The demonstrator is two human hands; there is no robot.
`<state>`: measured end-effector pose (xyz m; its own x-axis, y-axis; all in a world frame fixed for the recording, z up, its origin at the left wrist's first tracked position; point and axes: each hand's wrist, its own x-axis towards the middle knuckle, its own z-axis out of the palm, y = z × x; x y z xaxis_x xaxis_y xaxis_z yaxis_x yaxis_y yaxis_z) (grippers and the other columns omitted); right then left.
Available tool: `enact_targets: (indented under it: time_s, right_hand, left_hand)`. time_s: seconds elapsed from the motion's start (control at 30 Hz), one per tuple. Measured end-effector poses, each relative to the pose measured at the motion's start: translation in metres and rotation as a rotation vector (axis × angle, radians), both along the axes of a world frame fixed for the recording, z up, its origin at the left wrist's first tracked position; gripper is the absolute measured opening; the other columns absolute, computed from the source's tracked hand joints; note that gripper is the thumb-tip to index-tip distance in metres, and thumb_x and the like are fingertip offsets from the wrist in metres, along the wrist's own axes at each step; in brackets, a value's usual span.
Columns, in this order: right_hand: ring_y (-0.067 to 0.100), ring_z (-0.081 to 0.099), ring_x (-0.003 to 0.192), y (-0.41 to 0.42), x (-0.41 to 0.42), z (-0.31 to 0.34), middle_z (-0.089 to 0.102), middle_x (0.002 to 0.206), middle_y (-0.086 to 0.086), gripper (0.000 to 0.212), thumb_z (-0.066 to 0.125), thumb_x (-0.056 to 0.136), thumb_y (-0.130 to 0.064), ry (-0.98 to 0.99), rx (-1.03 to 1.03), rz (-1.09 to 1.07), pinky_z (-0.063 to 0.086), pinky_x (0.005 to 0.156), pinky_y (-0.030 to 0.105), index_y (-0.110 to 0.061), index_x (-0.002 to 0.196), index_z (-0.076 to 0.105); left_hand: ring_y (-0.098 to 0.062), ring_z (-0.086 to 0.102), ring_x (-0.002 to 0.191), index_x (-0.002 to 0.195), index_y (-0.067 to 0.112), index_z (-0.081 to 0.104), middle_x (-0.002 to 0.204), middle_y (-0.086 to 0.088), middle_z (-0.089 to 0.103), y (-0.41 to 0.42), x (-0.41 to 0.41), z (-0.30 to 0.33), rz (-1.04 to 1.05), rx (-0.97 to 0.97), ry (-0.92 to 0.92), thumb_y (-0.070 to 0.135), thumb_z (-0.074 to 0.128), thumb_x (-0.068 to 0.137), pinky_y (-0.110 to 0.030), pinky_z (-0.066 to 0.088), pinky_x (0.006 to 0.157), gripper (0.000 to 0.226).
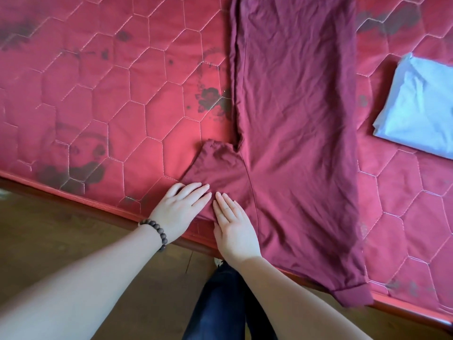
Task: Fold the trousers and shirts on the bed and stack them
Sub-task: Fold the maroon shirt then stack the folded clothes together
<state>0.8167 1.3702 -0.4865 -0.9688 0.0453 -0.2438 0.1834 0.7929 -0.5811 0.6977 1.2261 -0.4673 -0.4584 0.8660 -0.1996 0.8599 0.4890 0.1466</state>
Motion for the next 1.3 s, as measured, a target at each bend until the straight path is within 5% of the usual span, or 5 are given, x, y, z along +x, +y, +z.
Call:
enact_targets:
  time_s: [0.2,0.3,0.37,0.6,1.3]
  right_hand:
    - [0.011,0.045,0.126,0.006,-0.017,0.035,0.051,0.14,-0.003,0.065,0.058,0.087,-0.035,-0.144,-0.367,-0.33,0.036,0.105,0.023,-0.016,0.145,0.037]
    - [0.011,0.045,0.061,0.036,-0.03,0.05,0.058,0.067,-0.009,0.003,0.056,0.085,-0.012,-0.01,-0.443,-0.632,0.038,0.06,0.026,-0.014,0.087,0.057]
    - [0.007,0.03,0.054,0.068,-0.033,0.053,0.039,0.052,-0.01,0.026,0.051,0.089,-0.012,0.01,-0.503,-0.79,0.027,0.051,0.022,-0.019,0.065,0.045]
    - [0.027,0.065,0.074,0.15,-0.019,0.025,0.065,0.077,0.002,0.015,0.065,0.088,-0.031,-0.367,-0.542,-1.082,0.055,0.078,0.041,-0.016,0.087,0.061]
    - [0.01,0.052,0.074,0.142,-0.013,0.016,0.053,0.072,-0.016,0.02,0.069,0.085,-0.033,-0.209,-0.36,-1.059,0.029,0.061,0.016,-0.021,0.085,0.053]
  left_hand:
    - [-0.023,0.063,0.098,0.092,0.01,0.07,0.092,-0.002,0.07,0.057,-0.03,0.045,-0.101,-0.049,-0.193,0.01,0.066,0.065,-0.04,0.037,0.103,0.027]
    - [-0.024,0.061,0.076,0.082,0.011,0.064,0.072,0.0,0.065,0.097,-0.05,0.065,-0.175,0.043,-0.168,0.021,0.061,0.071,-0.039,0.038,0.099,0.015]
    - [-0.022,0.06,0.074,0.086,0.013,0.062,0.071,0.003,0.062,0.126,-0.062,0.071,-0.152,0.166,-0.139,0.029,0.06,0.075,-0.038,0.038,0.096,0.02]
    - [-0.022,0.04,0.127,0.147,0.015,0.022,0.136,-0.002,0.047,0.18,-0.072,0.031,0.04,-0.24,-0.128,0.054,0.057,0.086,-0.04,0.029,0.104,0.08]
    - [-0.02,0.056,0.084,0.1,0.026,0.054,0.083,0.01,0.062,0.167,-0.112,0.014,0.249,-0.102,-0.413,0.049,0.067,0.078,-0.035,0.034,0.095,0.035]
